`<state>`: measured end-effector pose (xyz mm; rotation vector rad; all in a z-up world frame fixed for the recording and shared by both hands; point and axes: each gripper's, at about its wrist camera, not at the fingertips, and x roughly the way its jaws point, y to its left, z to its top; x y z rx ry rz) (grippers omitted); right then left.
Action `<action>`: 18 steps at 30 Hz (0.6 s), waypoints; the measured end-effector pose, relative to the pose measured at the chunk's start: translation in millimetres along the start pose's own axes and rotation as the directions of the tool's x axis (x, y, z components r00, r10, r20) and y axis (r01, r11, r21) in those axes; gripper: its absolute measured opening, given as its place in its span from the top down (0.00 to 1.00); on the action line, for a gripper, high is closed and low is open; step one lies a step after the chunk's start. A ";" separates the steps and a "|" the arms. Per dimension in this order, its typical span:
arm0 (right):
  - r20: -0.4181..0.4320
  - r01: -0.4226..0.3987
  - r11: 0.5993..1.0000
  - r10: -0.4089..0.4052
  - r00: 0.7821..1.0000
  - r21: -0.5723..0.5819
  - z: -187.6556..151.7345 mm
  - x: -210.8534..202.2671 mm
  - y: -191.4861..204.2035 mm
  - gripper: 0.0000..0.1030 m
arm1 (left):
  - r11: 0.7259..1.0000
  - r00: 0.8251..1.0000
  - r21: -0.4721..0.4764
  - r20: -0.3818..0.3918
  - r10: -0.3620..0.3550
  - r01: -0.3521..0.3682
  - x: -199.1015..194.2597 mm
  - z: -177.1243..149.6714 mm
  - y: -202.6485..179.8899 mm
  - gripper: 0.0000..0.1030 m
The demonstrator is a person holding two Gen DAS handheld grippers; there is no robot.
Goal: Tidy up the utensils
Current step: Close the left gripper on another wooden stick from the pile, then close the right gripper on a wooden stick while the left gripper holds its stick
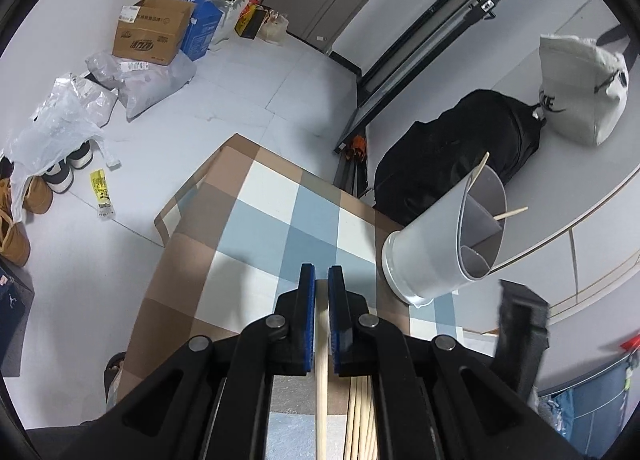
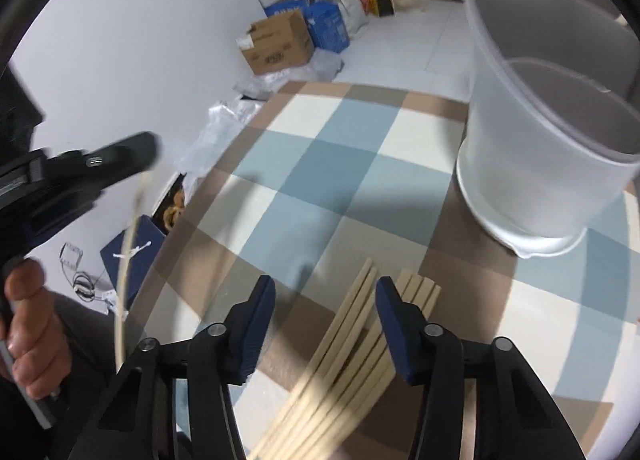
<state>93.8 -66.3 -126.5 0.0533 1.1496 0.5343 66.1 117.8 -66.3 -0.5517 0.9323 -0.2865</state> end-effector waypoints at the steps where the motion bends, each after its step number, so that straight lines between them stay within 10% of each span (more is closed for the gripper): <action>1: -0.005 -0.009 1.000 0.009 1.000 0.011 2.0 3.2 -1.5 0.55 | 1.000 1.000 -0.008 0.003 -0.005 0.005 0.0 1.1 2.9 0.98; 18: -0.072 0.064 0.998 -0.066 0.995 -0.028 12.2 25.9 22.6 0.56 | 0.999 0.999 -0.035 0.014 -0.034 0.034 -16.1 0.9 12.6 0.98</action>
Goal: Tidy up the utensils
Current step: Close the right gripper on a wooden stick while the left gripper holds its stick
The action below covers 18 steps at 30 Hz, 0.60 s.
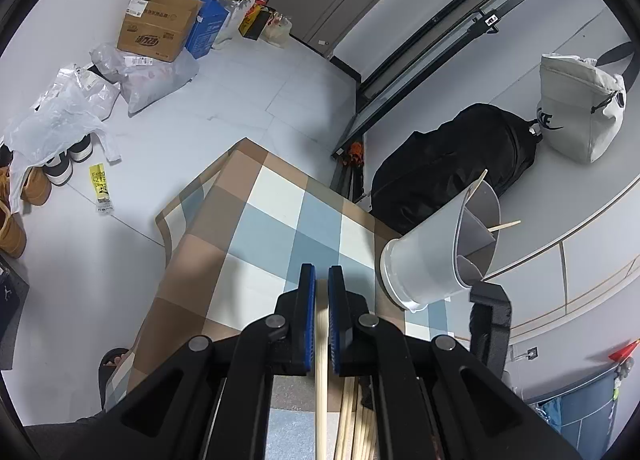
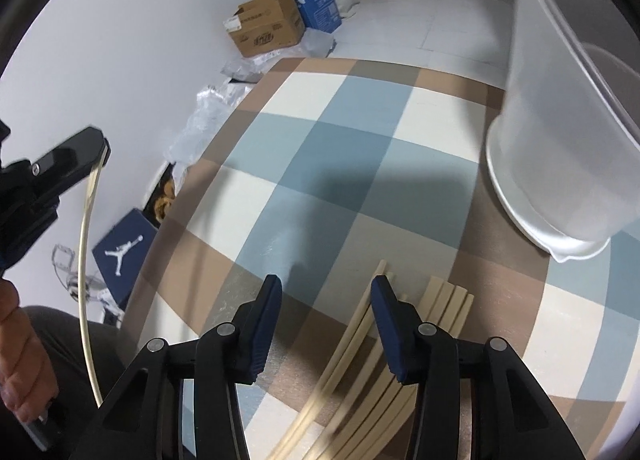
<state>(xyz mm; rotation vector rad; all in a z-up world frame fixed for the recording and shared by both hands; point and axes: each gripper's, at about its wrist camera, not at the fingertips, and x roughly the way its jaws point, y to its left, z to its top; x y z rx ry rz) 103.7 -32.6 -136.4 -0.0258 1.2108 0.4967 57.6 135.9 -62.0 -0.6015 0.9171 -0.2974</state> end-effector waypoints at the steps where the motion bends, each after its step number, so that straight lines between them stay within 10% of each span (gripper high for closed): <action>1: -0.010 0.000 1.000 0.000 1.000 -0.005 0.5 1.3 2.0 0.57 | 1.000 1.000 0.000 0.001 0.001 -0.001 -0.1 0.0 -0.3 0.98; 18: -0.088 0.035 0.999 -0.034 0.995 0.000 8.9 4.9 9.9 0.55 | 1.000 1.000 -0.017 0.005 -0.001 0.001 -3.3 -0.5 4.3 0.98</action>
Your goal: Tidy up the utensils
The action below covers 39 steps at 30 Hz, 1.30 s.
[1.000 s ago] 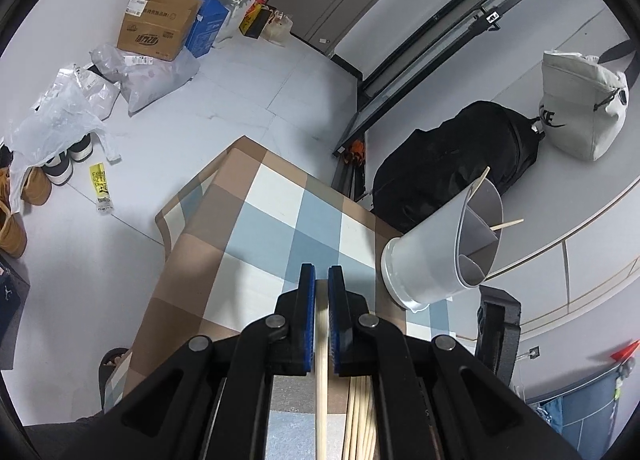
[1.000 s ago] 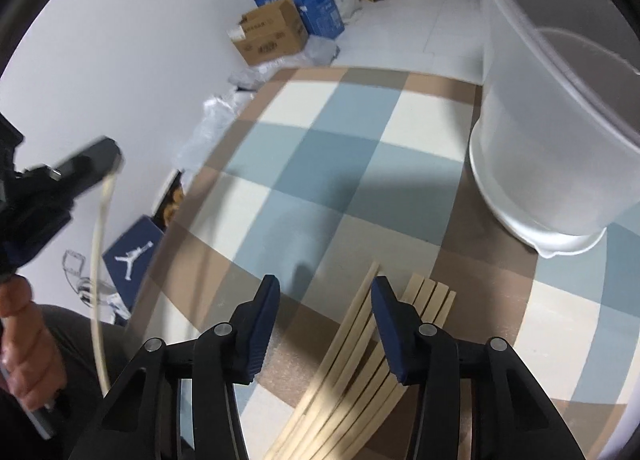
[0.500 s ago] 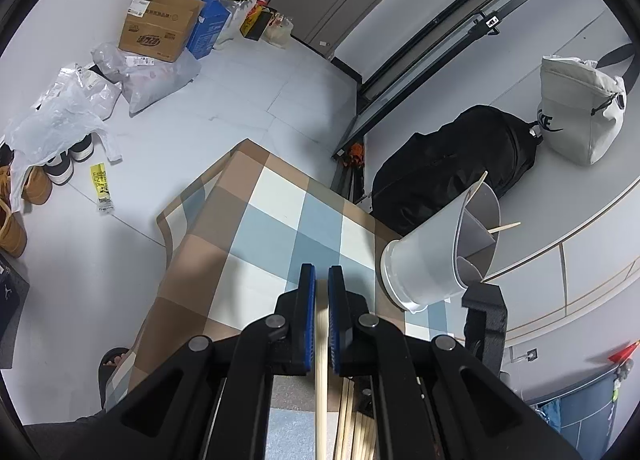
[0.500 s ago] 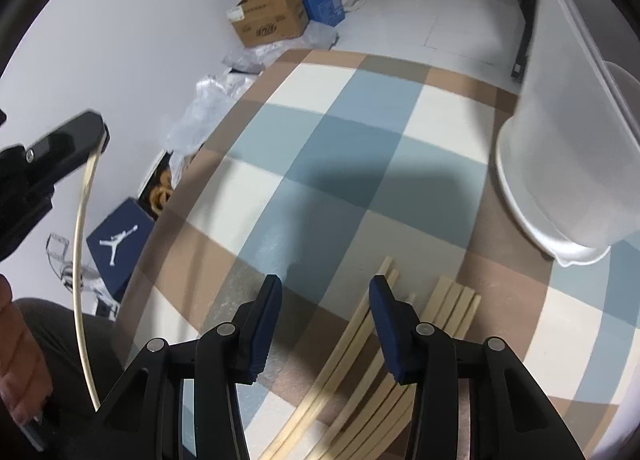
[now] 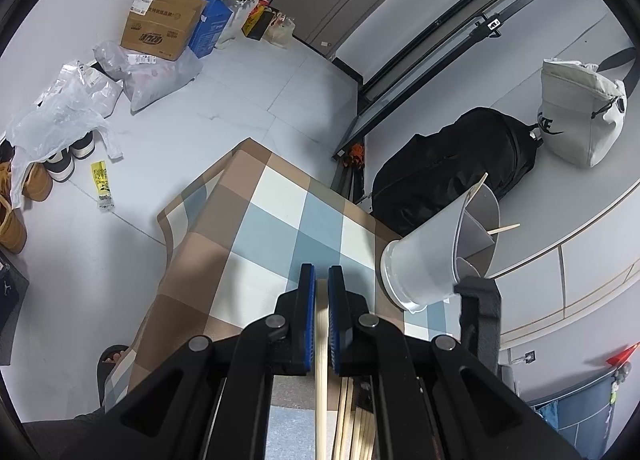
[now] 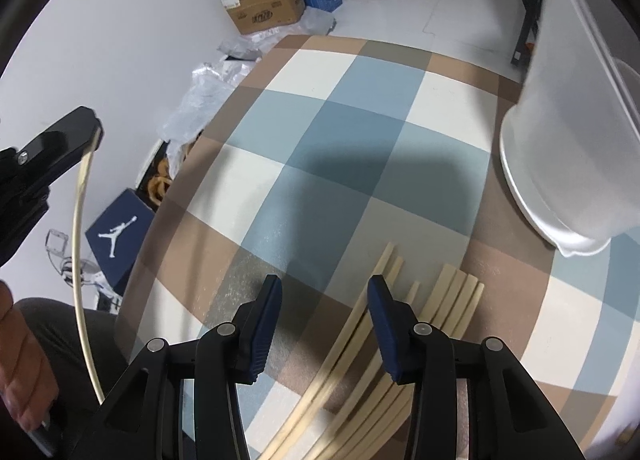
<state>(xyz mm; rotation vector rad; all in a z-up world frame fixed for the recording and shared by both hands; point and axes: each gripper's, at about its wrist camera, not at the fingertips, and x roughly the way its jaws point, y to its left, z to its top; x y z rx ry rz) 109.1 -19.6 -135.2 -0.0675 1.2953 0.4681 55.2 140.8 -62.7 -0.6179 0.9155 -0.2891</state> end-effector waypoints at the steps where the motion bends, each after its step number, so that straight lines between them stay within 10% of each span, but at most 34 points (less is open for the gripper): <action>1: -0.007 0.011 1.000 -0.011 1.000 0.006 2.3 1.1 0.4 0.55 | 1.000 1.000 -0.004 0.001 0.000 0.000 0.8 -0.1 -0.1 0.98; 11: -0.048 0.055 0.998 -0.054 0.997 0.033 16.4 9.8 2.6 0.58 | 1.000 1.000 -0.022 0.013 0.001 -0.001 -2.3 1.8 3.8 0.98; 18: 0.003 0.105 0.993 -0.105 0.994 0.048 7.5 6.8 -7.3 0.95 | 1.000 1.000 -0.014 0.015 0.007 -0.007 -2.6 1.5 4.5 0.98; 28: 0.144 0.047 0.994 -0.062 0.988 0.103 -6.3 -19.6 -23.8 0.97 | 0.999 0.995 0.020 0.100 0.028 -0.030 -9.3 -0.6 -8.3 0.98; 39: 0.398 -0.043 0.994 0.000 0.917 0.098 -30.8 -107.5 -34.0 0.98 | 0.982 0.975 0.169 0.219 0.044 -0.082 -18.1 -6.1 -58.1 0.98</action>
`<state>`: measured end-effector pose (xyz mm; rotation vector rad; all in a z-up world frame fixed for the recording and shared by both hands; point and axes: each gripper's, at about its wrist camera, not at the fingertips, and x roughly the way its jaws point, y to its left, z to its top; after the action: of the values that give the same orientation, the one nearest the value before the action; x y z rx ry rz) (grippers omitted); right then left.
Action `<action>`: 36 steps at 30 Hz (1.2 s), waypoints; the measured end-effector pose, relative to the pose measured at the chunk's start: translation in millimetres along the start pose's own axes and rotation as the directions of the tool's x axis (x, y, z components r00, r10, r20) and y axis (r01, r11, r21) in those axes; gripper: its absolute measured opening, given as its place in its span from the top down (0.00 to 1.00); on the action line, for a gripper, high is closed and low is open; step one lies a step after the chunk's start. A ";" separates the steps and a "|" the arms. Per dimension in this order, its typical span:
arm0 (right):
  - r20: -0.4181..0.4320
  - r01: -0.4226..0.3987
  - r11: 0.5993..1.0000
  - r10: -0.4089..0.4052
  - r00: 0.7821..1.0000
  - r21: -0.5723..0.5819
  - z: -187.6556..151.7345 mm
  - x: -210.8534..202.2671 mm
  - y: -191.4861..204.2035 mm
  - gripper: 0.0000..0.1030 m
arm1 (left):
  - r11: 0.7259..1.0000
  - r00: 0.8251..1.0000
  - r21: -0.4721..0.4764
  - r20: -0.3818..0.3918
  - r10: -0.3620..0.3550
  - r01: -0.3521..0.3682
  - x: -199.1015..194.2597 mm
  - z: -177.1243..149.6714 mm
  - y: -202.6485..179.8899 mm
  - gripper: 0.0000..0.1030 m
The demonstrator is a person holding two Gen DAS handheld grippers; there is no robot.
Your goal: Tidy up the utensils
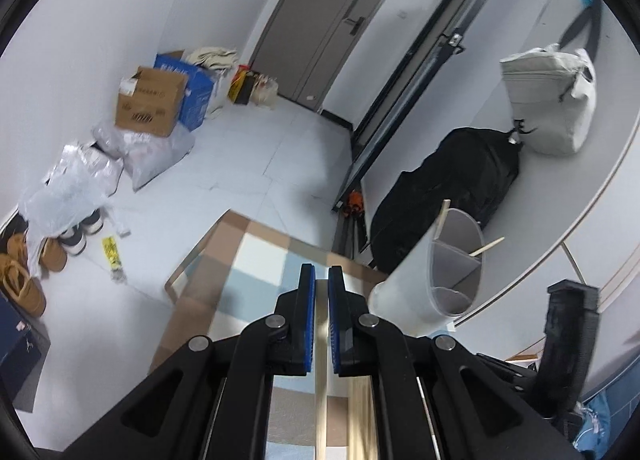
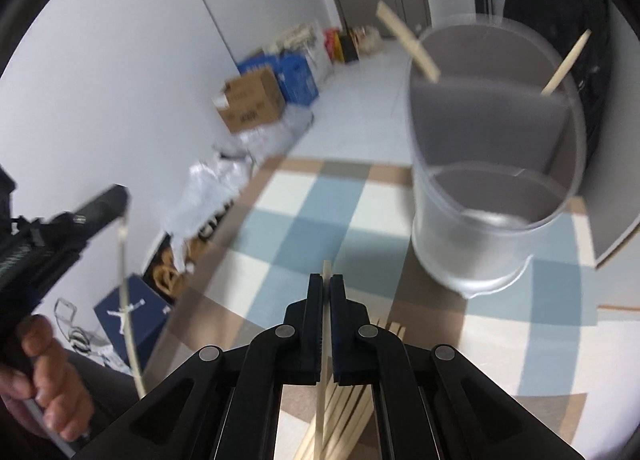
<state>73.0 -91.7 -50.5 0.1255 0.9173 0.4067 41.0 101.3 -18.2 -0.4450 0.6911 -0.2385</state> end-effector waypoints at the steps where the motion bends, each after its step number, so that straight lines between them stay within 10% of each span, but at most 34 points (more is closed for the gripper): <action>1: 0.019 -0.009 1.000 0.009 1.000 0.003 1.8 -7.9 -1.8 0.98 | 1.000 1.000 0.005 0.003 -0.008 0.008 -0.4 0.4 -3.7 0.98; 19: 0.261 -0.094 0.994 0.105 0.960 -0.053 26.9 -87.7 -22.6 1.00 | 0.989 0.992 0.132 0.101 -0.076 0.062 -0.2 31.8 -82.7 0.98; 25: 0.126 -0.145 0.989 0.142 0.982 0.016 9.0 -66.4 -42.8 1.00 | 0.992 0.997 0.125 0.069 -0.035 0.026 8.1 20.0 -73.3 0.98; 32: -0.070 -0.150 0.913 0.190 0.979 0.378 -45.3 -14.6 -102.7 0.96 | 0.992 1.000 0.126 -0.002 0.002 -0.002 24.2 -1.0 -50.6 0.98; 36: -0.106 -0.103 0.865 0.177 0.979 0.491 -61.2 -1.3 -130.5 0.76 | 0.992 0.999 0.128 -0.035 0.005 0.000 33.2 -6.3 -45.4 0.98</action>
<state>61.4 -215.9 -122.8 0.6339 1.1489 0.3157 58.7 47.5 -19.8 -0.3182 0.7065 -0.2868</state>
